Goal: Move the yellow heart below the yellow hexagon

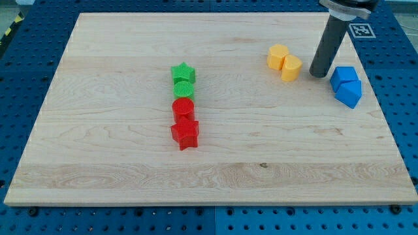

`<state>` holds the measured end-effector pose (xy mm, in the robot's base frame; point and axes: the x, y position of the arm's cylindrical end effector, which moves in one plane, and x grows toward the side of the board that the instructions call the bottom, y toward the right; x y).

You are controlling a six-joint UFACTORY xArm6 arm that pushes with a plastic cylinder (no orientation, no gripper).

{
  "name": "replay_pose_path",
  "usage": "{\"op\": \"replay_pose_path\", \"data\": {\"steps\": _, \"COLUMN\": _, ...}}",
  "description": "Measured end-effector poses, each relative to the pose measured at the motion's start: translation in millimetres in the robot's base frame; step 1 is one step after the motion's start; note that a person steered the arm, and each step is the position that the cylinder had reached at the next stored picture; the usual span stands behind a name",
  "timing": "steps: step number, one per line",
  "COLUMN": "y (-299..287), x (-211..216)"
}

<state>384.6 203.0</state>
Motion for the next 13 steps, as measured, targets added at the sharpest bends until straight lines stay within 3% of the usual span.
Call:
{"op": "replay_pose_path", "data": {"steps": 4, "y": -9.5, "x": 17.2}}
{"op": "replay_pose_path", "data": {"steps": 7, "y": -25.9, "x": -3.1}}
{"op": "replay_pose_path", "data": {"steps": 10, "y": -51.1, "x": 4.2}}
{"op": "replay_pose_path", "data": {"steps": 11, "y": -49.4, "x": 26.1}}
{"op": "replay_pose_path", "data": {"steps": 13, "y": -59.4, "x": -8.5}}
